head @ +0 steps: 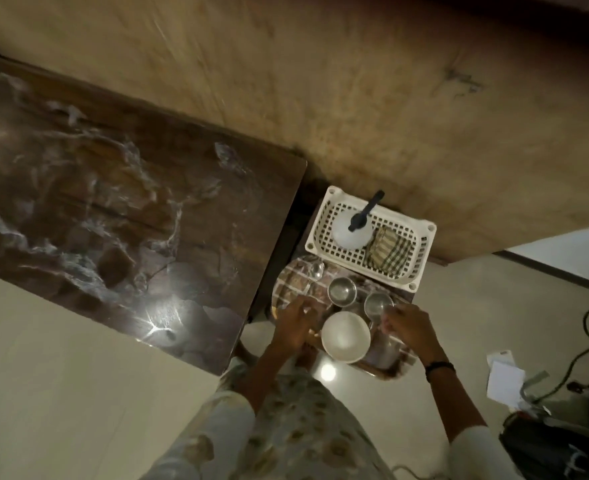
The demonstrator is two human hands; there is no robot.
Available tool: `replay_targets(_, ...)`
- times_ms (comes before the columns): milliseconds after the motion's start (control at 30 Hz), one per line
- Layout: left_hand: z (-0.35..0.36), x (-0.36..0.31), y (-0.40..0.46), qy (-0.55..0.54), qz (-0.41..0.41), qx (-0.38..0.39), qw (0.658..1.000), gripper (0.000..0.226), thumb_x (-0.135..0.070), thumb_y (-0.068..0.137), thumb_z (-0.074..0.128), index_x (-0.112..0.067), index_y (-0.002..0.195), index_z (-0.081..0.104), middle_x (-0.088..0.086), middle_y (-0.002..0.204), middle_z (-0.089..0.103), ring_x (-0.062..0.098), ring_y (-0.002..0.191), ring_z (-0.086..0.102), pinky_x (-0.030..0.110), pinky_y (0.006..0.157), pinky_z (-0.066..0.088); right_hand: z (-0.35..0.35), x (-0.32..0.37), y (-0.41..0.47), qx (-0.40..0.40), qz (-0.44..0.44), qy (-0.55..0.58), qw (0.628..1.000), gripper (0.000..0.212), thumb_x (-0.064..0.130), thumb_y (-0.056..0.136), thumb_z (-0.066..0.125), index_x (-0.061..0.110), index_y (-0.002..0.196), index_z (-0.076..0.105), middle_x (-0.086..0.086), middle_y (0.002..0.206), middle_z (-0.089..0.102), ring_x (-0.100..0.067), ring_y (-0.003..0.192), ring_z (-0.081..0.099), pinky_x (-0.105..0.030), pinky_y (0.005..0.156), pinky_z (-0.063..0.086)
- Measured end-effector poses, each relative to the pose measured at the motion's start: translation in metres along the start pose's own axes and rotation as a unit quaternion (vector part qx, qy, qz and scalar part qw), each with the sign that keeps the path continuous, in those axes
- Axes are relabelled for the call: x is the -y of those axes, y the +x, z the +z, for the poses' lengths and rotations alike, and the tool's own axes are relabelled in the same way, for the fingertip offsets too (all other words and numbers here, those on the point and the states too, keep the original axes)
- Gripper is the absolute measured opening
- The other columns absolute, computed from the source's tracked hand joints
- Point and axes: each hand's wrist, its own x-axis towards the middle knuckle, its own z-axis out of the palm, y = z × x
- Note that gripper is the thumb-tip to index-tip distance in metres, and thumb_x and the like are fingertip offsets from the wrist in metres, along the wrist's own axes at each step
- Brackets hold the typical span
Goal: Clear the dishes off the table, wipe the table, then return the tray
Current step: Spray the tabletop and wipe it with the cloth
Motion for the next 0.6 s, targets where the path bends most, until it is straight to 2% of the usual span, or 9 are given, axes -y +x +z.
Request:
replay_targets(100,-0.002,-0.021,0.024,0.04,0.071,-0.032,0.996,0.043,-0.033,0.086,0.055,-0.014,0.125,0.053,0.006,0.124,0.06,0.022,0.114,0.057,0.04,0.098,0.047,-0.011,0.027,0.018,-0.094,-0.044,-0.017,0.994,0.023,0.017,0.095,0.051,0.003,0.093,0.068,-0.016,0.096,0.068,-0.035,0.097,0.062,-0.031,0.077,0.042)
replay_targets(167,-0.002,-0.036,0.04,0.048,0.11,-0.028,0.992,0.052,-0.03,0.088,0.059,-0.016,0.136,0.044,0.004,0.136,0.053,0.017,0.125,0.049,0.039,0.106,0.041,-0.013,0.044,0.031,-0.139,-0.063,0.004,0.988,0.021,0.011,0.093,0.053,0.001,0.108,0.065,-0.019,0.114,0.064,-0.036,0.108,0.058,-0.033,0.086,0.043)
replay_targets(233,-0.001,-0.052,0.057,0.055,0.148,-0.02,0.987,0.058,-0.029,0.087,0.063,-0.023,0.139,0.039,-0.001,0.14,0.049,0.013,0.129,0.046,0.04,0.106,0.042,-0.014,0.057,0.039,-0.142,-0.064,0.039,0.987,0.025,0.006,0.092,0.055,-0.003,0.115,0.06,-0.02,0.117,0.06,-0.034,0.109,0.056,-0.034,0.087,0.042)
replay_targets(300,0.001,-0.063,0.08,0.051,0.191,0.001,0.98,0.063,-0.03,0.084,0.067,-0.027,0.139,0.037,-0.004,0.139,0.05,0.009,0.129,0.047,0.039,0.104,0.045,-0.01,0.062,0.06,-0.138,-0.059,0.09,0.984,0.029,0.01,0.086,0.059,-0.001,0.113,0.06,-0.013,0.107,0.062,-0.028,0.099,0.058,-0.032,0.081,0.044)
replay_targets(400,0.002,-0.072,0.115,0.101,0.231,0.011,0.968,0.076,-0.028,0.079,0.072,-0.021,0.143,0.032,0.0,0.142,0.046,0.013,0.133,0.042,0.041,0.111,0.037,0.005,0.038,0.129,-0.155,-0.021,0.113,0.981,0.059,0.032,0.069,0.065,0.0,0.117,0.055,-0.02,0.116,0.062,-0.037,0.106,0.06,-0.047,0.089,0.052)
replay_targets(467,0.002,-0.08,0.134,0.173,0.255,0.006,0.951,0.085,-0.027,0.077,0.074,-0.017,0.146,0.026,0.003,0.148,0.038,0.016,0.137,0.034,0.024,0.111,0.021,0.014,0.041,0.146,-0.182,0.019,0.104,0.978,0.073,0.026,0.073,0.075,-0.006,0.131,0.044,-0.028,0.132,0.051,-0.042,0.121,0.05,-0.052,0.102,0.043)
replay_targets(500,0.003,-0.086,0.143,0.208,0.268,0.006,0.941,0.089,-0.029,0.075,0.075,-0.017,0.147,0.023,0.003,0.15,0.034,0.016,0.138,0.031,0.022,0.108,0.019,0.016,0.054,0.135,-0.203,0.037,0.08,0.975,0.08,0.024,0.075,0.077,-0.008,0.136,0.037,-0.029,0.138,0.044,-0.043,0.127,0.044,-0.051,0.107,0.038)
replay_targets(600,0.01,-0.103,0.166,0.246,0.328,0.058,0.91,0.1,-0.035,0.069,0.079,-0.02,0.148,0.02,0.004,0.15,0.035,0.02,0.137,0.033,0.034,0.112,0.027,0.02,0.064,0.128,-0.245,0.031,0.066,0.967,0.087,0.022,0.076,0.08,-0.012,0.139,0.029,-0.032,0.143,0.036,-0.045,0.132,0.036,-0.05,0.111,0.03)
